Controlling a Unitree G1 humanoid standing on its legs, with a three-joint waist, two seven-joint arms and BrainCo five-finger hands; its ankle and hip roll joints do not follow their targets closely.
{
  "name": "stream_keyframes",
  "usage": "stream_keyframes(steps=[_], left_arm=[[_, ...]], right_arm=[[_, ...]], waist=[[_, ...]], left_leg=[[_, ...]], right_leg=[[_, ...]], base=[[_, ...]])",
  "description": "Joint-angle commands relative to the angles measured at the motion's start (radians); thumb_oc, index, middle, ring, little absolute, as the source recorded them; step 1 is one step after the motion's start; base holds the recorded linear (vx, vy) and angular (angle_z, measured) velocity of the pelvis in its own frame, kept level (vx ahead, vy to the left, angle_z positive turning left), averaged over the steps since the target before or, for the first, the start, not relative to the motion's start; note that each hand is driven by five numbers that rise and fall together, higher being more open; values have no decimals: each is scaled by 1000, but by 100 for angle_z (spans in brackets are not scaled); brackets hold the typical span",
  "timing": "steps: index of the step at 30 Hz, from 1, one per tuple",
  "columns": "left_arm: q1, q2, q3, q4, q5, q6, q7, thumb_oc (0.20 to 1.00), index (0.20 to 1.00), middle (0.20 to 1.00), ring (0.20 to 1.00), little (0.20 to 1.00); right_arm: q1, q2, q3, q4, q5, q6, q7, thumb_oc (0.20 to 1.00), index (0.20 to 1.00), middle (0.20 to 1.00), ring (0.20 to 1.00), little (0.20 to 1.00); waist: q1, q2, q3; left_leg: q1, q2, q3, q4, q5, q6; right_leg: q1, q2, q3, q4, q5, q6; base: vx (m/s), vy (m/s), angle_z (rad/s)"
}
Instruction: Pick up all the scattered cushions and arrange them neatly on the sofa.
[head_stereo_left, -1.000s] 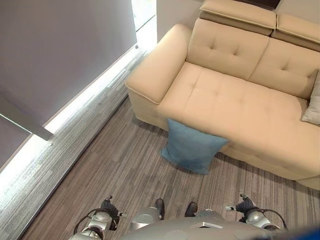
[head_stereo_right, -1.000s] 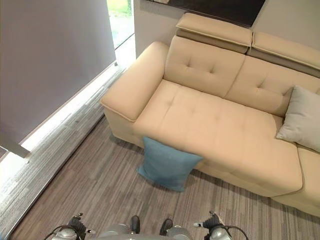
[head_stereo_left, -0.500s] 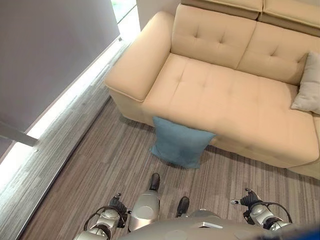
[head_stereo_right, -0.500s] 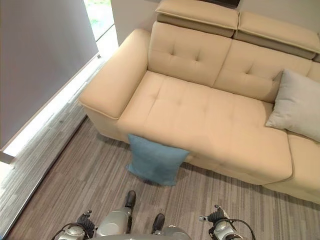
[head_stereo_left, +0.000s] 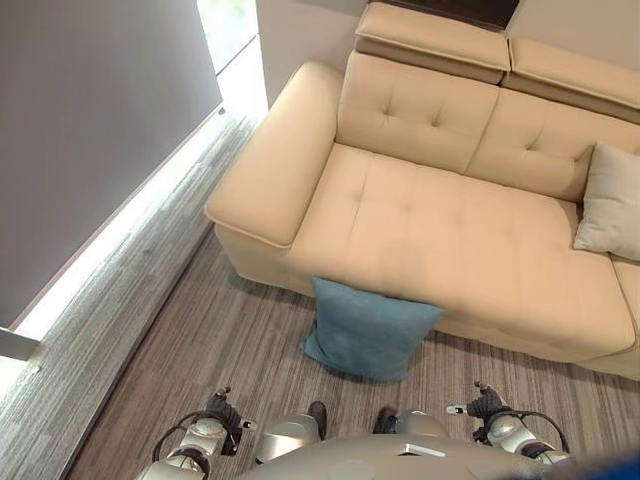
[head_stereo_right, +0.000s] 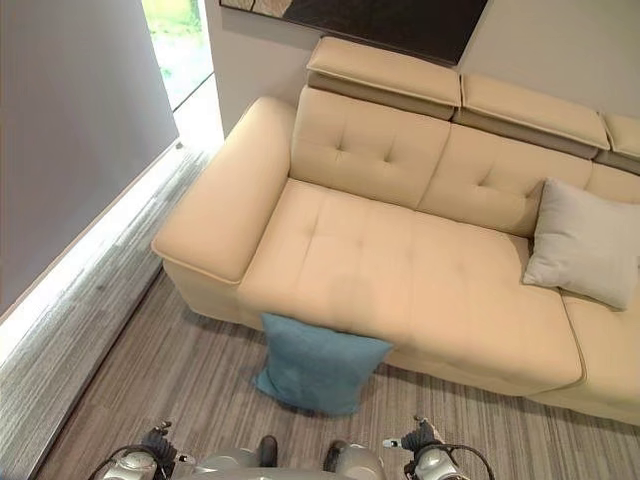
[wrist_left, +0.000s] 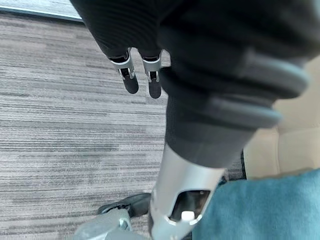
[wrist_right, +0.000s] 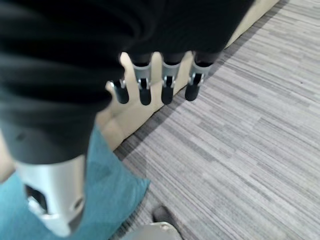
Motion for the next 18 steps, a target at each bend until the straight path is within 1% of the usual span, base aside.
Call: stream_keyframes(steps=[1, 2, 6, 8, 9, 10, 12, 13, 16, 18], left_arm=[[-15, -1, 7, 22, 7, -20, 7, 1000, 1000, 1000, 1000, 1000], [-15, -1, 7, 22, 7, -20, 7, 1000, 1000, 1000, 1000, 1000], [-3, -10, 7, 35, 15, -19, 6, 1000, 1000, 1000, 1000, 1000], [-5, -14, 4, 36, 14, -17, 5, 1000, 1000, 1000, 1000, 1000], [-7, -17, 1, 33, 12, -17, 5, 1000, 1000, 1000, 1000, 1000], [-14, -26, -13, 18, 5, -17, 4, 1000, 1000, 1000, 1000, 1000], [-22, -32, -20, 10, -4, -18, 3, 1000, 1000, 1000, 1000, 1000], [-28, -39, -30, 4, -10, -18, 3, 1000, 1000, 1000, 1000, 1000], [-36, -41, -43, 3, -8, -20, 4, 1000, 1000, 1000, 1000, 1000], [-34, -44, -41, 9, -13, -20, 1, 1000, 1000, 1000, 1000, 1000]], right_arm=[[-30, -52, 16, 3, 6, 3, -19, 1000, 1000, 1000, 1000, 1000], [-30, -51, 16, 3, 6, 3, -19, 1000, 1000, 1000, 1000, 1000], [-24, -50, 12, -1, 18, -3, -24, 1000, 1000, 1000, 1000, 1000], [-20, -50, 9, 2, 32, -8, -25, 1000, 1000, 1000, 1000, 1000], [-20, -52, 8, 2, 36, -8, -25, 1000, 1000, 1000, 1000, 1000], [-16, -61, 8, -6, 44, -13, -25, 1000, 1000, 1000, 1000, 1000], [-18, -68, 9, -6, 48, -14, -29, 1000, 1000, 1000, 1000, 1000], [-21, -75, 10, -3, 49, -13, -31, 1000, 1000, 1000, 1000, 1000], [-26, -82, 10, -3, 48, -13, -35, 1000, 1000, 1000, 1000, 1000], [-25, -83, 8, -3, 48, -13, -30, 1000, 1000, 1000, 1000, 1000]], waist=[[23, -9, 5], [23, -9, 6], [17, -16, -10], [9, -17, -13], [6, -16, -11], [-2, -14, 1], [1, -12, 10], [2, -9, 15], [7, -12, 21], [10, -1, 16]], left_leg=[[-75, 16, -68, 79, -92, -79], [-74, 17, -68, 79, -91, -80], [-61, 31, -64, 68, -95, -100], [-66, 40, -71, 84, -99, -119], [-74, 42, -73, 101, -102, -125], [-109, 41, -85, 181, -119, -136], [-132, 38, -109, 215, -122, -142], [-161, 48, -123, 204, -102, -149], [-219, 58, -130, 193, -69, -155], [-209, 66, -139, 166, -58, -154]], right_leg=[[115, 48, -18, -169, 108, -5], [116, 48, -18, -171, 109, -5], [159, 73, -16, -225, 101, -16], [184, 92, -11, -259, 92, -28], [187, 97, -9, -263, 88, -32], [191, 103, -3, -260, 75, -49], [193, 108, 10, -259, 66, -59], [199, 109, 13, -266, 61, -57], [198, 103, 17, -263, 61, -51], [195, 103, 22, -249, 53, -50]], base=[[66, -150, 6], [82, -181, 10], [73, -127, 0], [54, -159, 18], [-21, -144, 27], [-41, -110, 28], [-52, -16, 34], [-39, 65, 20], [-17, 92, 16], [35, 148, -31]])
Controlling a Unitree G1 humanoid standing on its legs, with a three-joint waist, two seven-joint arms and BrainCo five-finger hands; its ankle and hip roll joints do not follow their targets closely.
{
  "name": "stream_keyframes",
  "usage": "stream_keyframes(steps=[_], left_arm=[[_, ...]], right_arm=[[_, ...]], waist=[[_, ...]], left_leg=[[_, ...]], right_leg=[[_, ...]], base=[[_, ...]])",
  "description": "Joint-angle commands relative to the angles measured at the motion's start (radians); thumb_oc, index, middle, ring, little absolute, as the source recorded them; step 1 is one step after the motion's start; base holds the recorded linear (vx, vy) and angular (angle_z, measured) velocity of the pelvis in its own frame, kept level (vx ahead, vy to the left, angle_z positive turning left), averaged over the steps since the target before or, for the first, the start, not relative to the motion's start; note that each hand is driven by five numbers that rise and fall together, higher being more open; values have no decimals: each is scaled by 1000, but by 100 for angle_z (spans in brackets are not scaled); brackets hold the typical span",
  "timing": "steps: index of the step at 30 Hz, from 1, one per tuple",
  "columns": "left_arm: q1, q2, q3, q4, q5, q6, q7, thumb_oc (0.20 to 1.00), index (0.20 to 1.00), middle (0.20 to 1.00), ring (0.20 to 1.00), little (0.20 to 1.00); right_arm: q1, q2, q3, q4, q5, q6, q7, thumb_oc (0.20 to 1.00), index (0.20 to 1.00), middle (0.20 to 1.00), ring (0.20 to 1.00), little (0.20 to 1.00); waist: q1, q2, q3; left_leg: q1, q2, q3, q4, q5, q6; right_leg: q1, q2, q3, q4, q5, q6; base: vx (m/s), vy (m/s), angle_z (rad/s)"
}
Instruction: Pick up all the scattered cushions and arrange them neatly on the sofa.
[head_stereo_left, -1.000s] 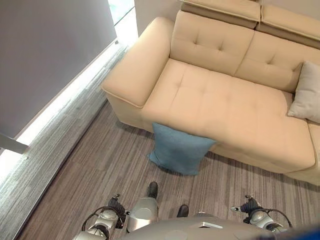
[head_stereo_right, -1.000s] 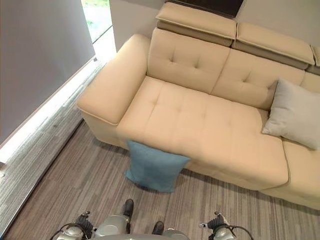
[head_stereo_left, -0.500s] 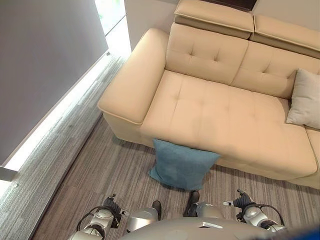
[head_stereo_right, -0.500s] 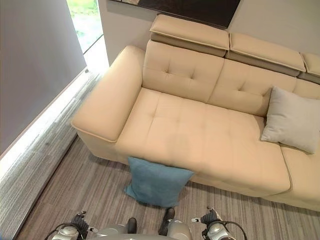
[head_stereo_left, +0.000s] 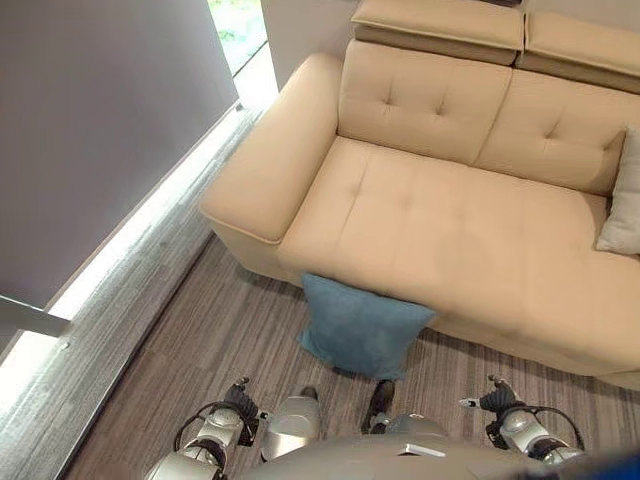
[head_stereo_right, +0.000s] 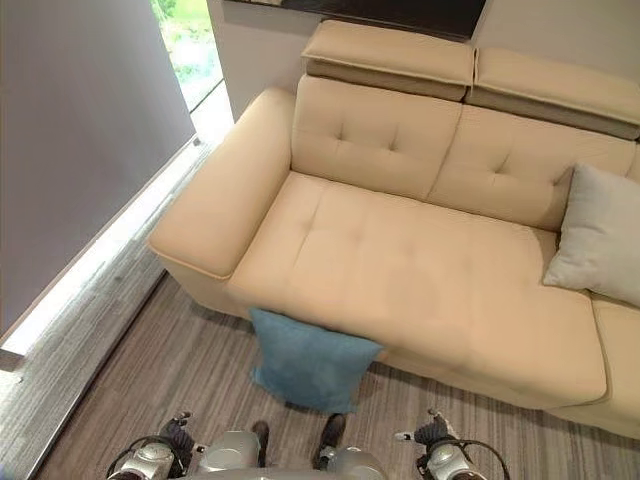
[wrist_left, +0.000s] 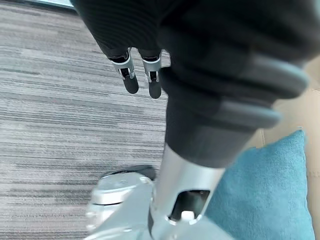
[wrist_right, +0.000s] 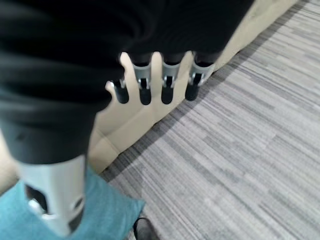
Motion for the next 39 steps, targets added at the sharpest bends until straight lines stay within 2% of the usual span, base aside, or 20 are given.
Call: stream_keyframes(steps=[1, 5, 11, 14, 16, 17, 18, 19, 24, 25, 27, 28, 35, 39], left_arm=[[6, 8, -12, 15, 5, -15, 3, 1000, 1000, 1000, 1000, 1000], [12, 25, 0, 24, 18, -14, 1, 1000, 1000, 1000, 1000, 1000], [10, 47, 30, 15, -12, -20, 13, 1000, 1000, 1000, 1000, 1000], [-17, 57, 40, -17, -63, -38, 26, 1000, 1000, 1000, 1000, 1000], [-56, 66, 31, -55, -107, -56, 51, 1000, 1000, 1000, 1000, 1000], [-100, 72, 15, -96, -148, -78, 84, 1000, 1000, 1000, 1000, 1000], [-124, 73, 2, -125, -166, -89, 96, 1000, 1000, 1000, 1000, 1000], [-177, 72, -22, -197, -228, -119, 134, 1000, 1000, 1000, 1000, 1000], [-360, 49, -95, -270, -295, -159, 217, 1000, 1000, 1000, 1000, 1000], [-433, 49, -116, -287, -301, -172, 250, 1000, 1000, 1000, 1000, 1000], [-474, 42, -130, -290, -302, -178, 270, 1000, 1000, 1000, 1000, 1000], [-527, 36, -147, -304, -300, -184, 296, 1000, 1000, 1000, 1000, 1000], [-658, 39, -177, -306, -289, -190, 344, 1000, 1000, 1000, 1000, 1000], [-703, 38, -167, -304, -239, -177, 419, 1000, 1000, 1000, 1000, 1000]], right_arm=[[-10, -9, 8, 9, 9, -6, -18, 1000, 1000, 1000, 1000, 1000], [-4, 10, 6, 8, 6, -2, -16, 1000, 1000, 1000, 1000, 1000], [-11, 23, -14, -5, 49, -10, -14, 1000, 1000, 1000, 1000, 1000], [-43, 22, -41, -36, 116, -26, -25, 1000, 1000, 1000, 1000, 1000], [-83, 14, -47, -60, 156, -35, -46, 1000, 1000, 1000, 1000, 1000], [-124, 5, -53, -94, 196, -47, -74, 1000, 1000, 1000, 1000, 1000], [-142, -1, -56, -113, 214, -50, -87, 1000, 1000, 1000, 1000, 1000], [-186, -3, -61, -192, 254, -67, -138, 1000, 1000, 1000, 1000, 1000], [-330, 9, -49, -283, 303, -104, -262, 1000, 1000, 1000, 1000, 1000], [-385, 3, -49, -309, 306, -124, -308, 1000, 1000, 1000, 1000, 1000], [-418, 3, -48, -317, 306, -131, -345, 1000, 1000, 1000, 1000, 1000], [-454, 13, -54, -339, 311, -149, -383, 1000, 1000, 1000, 1000, 1000], [-543, 13, -59, -333, 345, -181, -430, 1000, 1000, 1000, 1000, 1000], [-570, 24, -58, -334, 343, -190, -456, 1000, 1000, 1000, 1000, 1000]], waist=[[2, -21, -22], [11, -34, -29], [21, -42, -24], [10, -40, 10], [4, -40, 53], [-1, -35, 100], [-2, -30, 110], [-16, -20, 137], [-45, -7, 161], [-53, 1, 157], [-60, 3, 159], [-72, 6, 164], [-95, 13, 164], [-104, 7, 154]], left_leg=[[9, -30, 3, -42, 22, 24], [41, -45, 29, -50, 6, 45], [52, -52, 58, -55, -8, 65], [18, -52, 76, -55, -3, 68], [-53, -54, 81, -38, 9, 67], [-126, -53, 79, -27, 29, 62], [-172, -50, 81, -22, 40, 59], [-273, -50, 80, -40, 85, 50], [-464, -44, 89, -72, 149, 32], [-520, -41, 77, -74, 134, 19], [-561, -46, 73, -71, 140, 17], [-623, -54, 72, -59, 142, 15], [-764, -66, 75, -23, 138, 15], [-842, -70, 75, 9, 125, 23]], right_leg=[[55, -36, 56, 81, -80, 124], [48, -67, 73, 108, -69, 145], [29, -84, 90, 124, -55, 163], [-19, -92, 100, 125, -40, 167], [-85, -98, 108, 137, -28, 165], [-162, -105, 112, 154, -11, 161], [-208, -108, 111, 161, -4, 157], [-314, -110, 116, 155, 24, 155], [-518, -118, 116, 123, 79, 164], [-585, -112, 131, 122, 68, 174], [-630, -115, 136, 125, 75, 176], [-687, -123, 147, 131, 81, 179], [-830, -139, 173, 154, 91, 187], [-911, -144, 188, 167, 96, 191]], base=[[55, 195, -54], [73, 182, -32], [37, 64, -18], [-91, 7, -6], [-330, -25, -20], [-412, -27, -10], [-461, -11, 4], [-319, 18, 8], [-200, 43, -4], [-49, 66, 12], [-53, 65, 4], [-62, 59, -12], [-29, 63, -3], [9, 40, -3]])
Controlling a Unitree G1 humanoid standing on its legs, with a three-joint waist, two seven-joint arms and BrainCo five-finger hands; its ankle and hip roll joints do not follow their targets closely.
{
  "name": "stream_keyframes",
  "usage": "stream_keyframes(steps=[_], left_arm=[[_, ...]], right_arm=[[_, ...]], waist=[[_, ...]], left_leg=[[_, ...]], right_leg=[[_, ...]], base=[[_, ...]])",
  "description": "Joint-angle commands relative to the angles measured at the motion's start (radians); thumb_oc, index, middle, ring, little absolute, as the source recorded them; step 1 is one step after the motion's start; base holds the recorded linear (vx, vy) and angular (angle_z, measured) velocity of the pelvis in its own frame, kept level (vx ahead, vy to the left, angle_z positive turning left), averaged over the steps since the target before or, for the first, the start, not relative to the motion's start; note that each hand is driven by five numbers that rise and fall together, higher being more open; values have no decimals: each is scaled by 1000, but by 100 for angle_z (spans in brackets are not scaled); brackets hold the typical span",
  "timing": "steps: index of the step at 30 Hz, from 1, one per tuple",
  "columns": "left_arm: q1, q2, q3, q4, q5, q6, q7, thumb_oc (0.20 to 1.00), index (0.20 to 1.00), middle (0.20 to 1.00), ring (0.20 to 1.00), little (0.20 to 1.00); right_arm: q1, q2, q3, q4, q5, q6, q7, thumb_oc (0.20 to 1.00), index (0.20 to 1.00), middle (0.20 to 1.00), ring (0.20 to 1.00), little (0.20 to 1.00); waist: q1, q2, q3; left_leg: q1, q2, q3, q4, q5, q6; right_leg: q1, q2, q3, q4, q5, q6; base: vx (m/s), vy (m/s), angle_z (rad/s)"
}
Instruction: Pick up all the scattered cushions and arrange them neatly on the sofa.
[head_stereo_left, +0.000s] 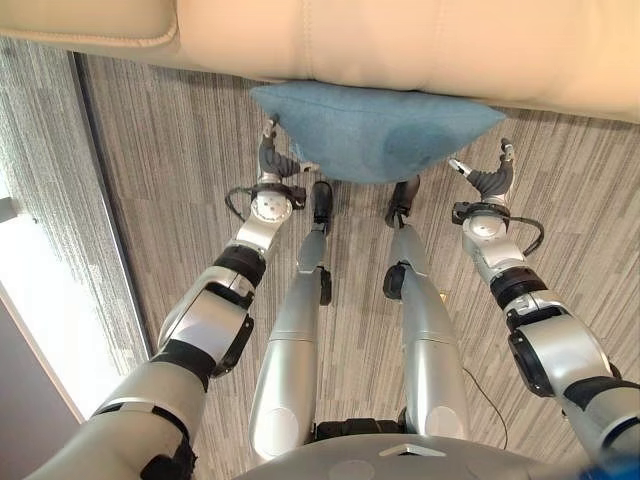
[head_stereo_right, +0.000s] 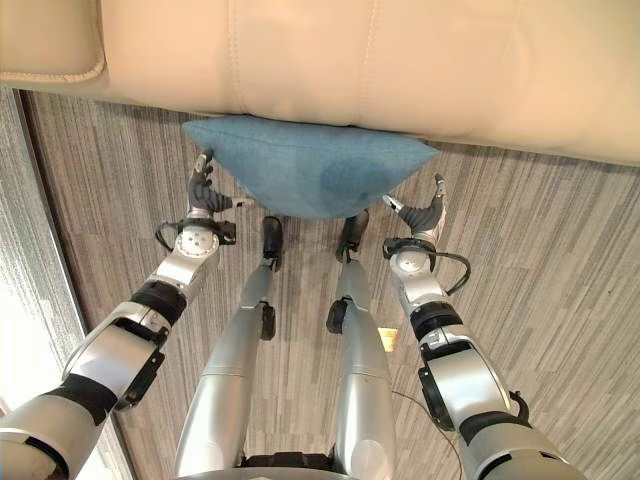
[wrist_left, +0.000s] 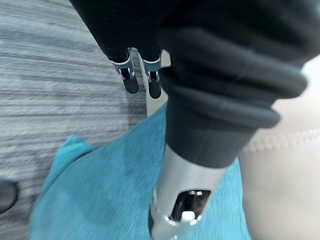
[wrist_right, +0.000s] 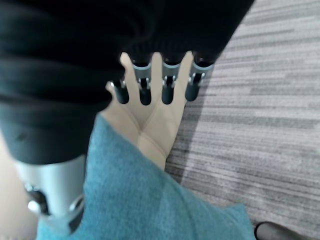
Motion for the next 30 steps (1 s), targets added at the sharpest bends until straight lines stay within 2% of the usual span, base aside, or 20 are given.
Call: stream_keyframes(steps=[1, 12, 21, 30], left_arm=[[113, -15, 29, 10, 36, -21, 66, 1000, 1000, 1000, 1000, 1000], [48, -3, 35, 61, 16, -7, 83, 1000, 1000, 1000, 1000, 1000], [-17, -51, 70, 120, -73, -7, 120, 1000, 1000, 1000, 1000, 1000], [-43, -51, 64, 120, -121, -12, 82, 1000, 1000, 1000, 1000, 1000]], right_arm=[[97, 4, 20, -7, 18, -43, -56, 1000, 1000, 1000, 1000, 1000], [51, 4, 33, 21, 26, -40, -59, 1000, 1000, 1000, 1000, 1000], [-5, 1, 38, 36, 43, -32, -82, 1000, 1000, 1000, 1000, 1000], [-41, -12, 53, 48, 58, -30, -59, 1000, 1000, 1000, 1000, 1000]], waist=[[-19, 29, -123], [-38, 36, -142], [-50, 37, -143], [-53, 39, -152]], left_leg=[[-59, 10, -70, 10, -75, -53], [-114, 13, -65, -4, -71, -50], [-164, 16, -67, -9, -62, -46], [-186, 19, -71, -5, -61, -48]], right_leg=[[-16, -44, 27, 63, -112, 148], [-88, -48, 50, 65, -105, 155], [-145, -45, 55, 61, -96, 161], [-168, -38, 54, 64, -93, 159]], base=[[39, 23, -3], [13, 18, -2], [6, 2, 0], [0, 0, 0]])
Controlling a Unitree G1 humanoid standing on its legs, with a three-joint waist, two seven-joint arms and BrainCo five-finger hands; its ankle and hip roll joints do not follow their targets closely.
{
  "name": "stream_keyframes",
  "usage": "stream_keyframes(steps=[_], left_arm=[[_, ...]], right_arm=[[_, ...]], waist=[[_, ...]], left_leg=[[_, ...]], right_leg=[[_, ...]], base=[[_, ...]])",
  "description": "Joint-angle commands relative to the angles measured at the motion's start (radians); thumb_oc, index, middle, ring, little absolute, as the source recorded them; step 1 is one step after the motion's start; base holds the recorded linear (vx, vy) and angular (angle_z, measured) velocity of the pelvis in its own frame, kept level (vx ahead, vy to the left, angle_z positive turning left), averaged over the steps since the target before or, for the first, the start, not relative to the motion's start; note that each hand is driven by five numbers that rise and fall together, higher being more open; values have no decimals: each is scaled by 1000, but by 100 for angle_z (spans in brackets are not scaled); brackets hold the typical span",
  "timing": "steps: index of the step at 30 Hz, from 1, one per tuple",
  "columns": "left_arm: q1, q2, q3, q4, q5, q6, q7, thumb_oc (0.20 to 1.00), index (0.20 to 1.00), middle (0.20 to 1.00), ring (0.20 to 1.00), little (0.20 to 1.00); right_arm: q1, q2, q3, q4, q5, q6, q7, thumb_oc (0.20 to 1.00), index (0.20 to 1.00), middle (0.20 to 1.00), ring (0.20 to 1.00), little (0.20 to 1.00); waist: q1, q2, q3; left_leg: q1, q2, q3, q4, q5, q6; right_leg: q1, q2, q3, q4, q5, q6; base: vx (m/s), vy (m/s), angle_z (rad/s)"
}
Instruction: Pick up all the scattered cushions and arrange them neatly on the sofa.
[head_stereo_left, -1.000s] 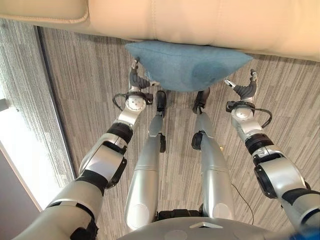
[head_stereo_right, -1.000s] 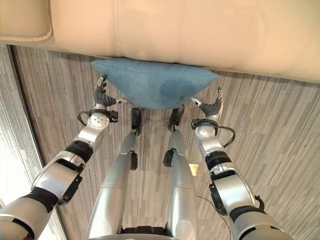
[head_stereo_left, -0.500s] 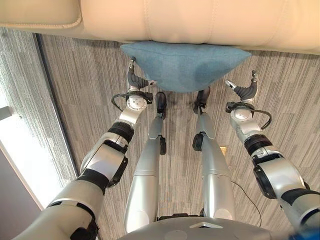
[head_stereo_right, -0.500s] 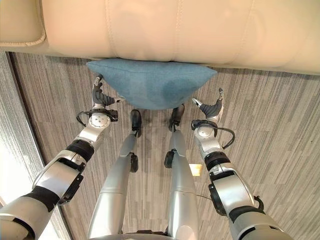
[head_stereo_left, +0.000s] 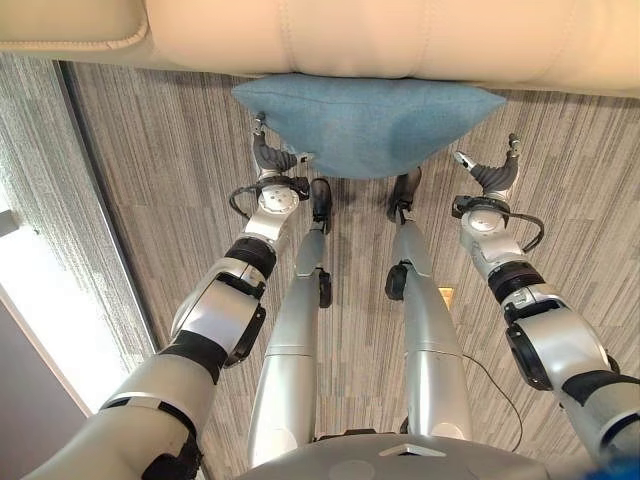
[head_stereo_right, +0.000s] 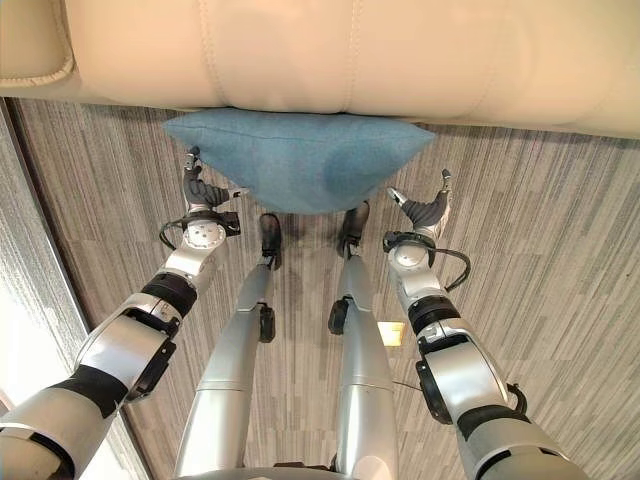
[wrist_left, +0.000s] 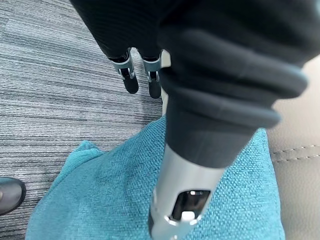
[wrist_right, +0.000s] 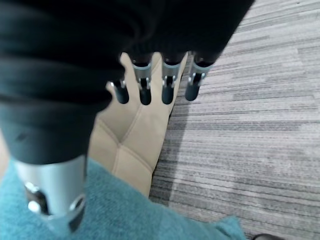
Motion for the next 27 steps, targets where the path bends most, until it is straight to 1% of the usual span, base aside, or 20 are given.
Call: stream_keyframes(steps=[1, 7, 12, 17, 23, 27], left_arm=[[0, 5, 23, 36, -27, -19, -22, 1000, 1000, 1000, 1000, 1000], [-30, -7, 9, 10, -49, -30, -46, 1000, 1000, 1000, 1000, 1000], [-76, -22, -17, -31, -90, -45, -83, 1000, 1000, 1000, 1000, 1000], [-111, -37, -38, -61, -109, -52, -97, 1000, 1000, 1000, 1000, 1000], [-137, -64, -62, -92, -114, -58, -105, 1000, 1000, 1000, 1000, 1000], [-118, -69, -68, -141, -91, -59, -98, 1000, 1000, 1000, 1000, 1000]], right_arm=[[-19, -17, 41, 4, 25, -17, 0, 1000, 1000, 1000, 1000, 1000], [-82, -20, 71, 35, 40, -11, 26, 1000, 1000, 1000, 1000, 1000], [-185, -15, 112, 32, 95, -18, 72, 1000, 1000, 1000, 1000, 1000], [-240, -6, 150, 26, 133, -26, 108, 1000, 1000, 1000, 1000, 1000], [-263, 16, 187, 14, 137, -28, 129, 1000, 1000, 1000, 1000, 1000], [-235, 19, 190, -16, 103, -29, 128, 1000, 1000, 1000, 1000, 1000]], waist=[[-8, 27, -23], [1, 30, -27], [13, 36, -25], [19, 42, -21], [21, 46, -23], [18, 47, -28]], left_leg=[[-14, 17, -94, -44, -58, -47], [-32, 16, -98, -46, -54, -48], [-47, 18, -96, -45, -49, -51], [-52, 18, -100, -49, -44, -53], [-56, 21, -100, -54, -37, -57], [-54, 23, -101, -54, -36, -57]], right_leg=[[10, -39, 20, 43, -97, 144], [-7, -35, 21, 43, -96, 145], [-26, -32, 20, 52, -99, 143], [-34, -27, 22, 51, -100, 142], [-41, -22, 17, 51, -103, 139], [-38, -17, 12, 49, -101, 139]], base=[[0, 0, 0], [0, 0, 0], [0, 0, 0], [-3, -23, 0], [0, 0, 0], [0, 0, 0]])
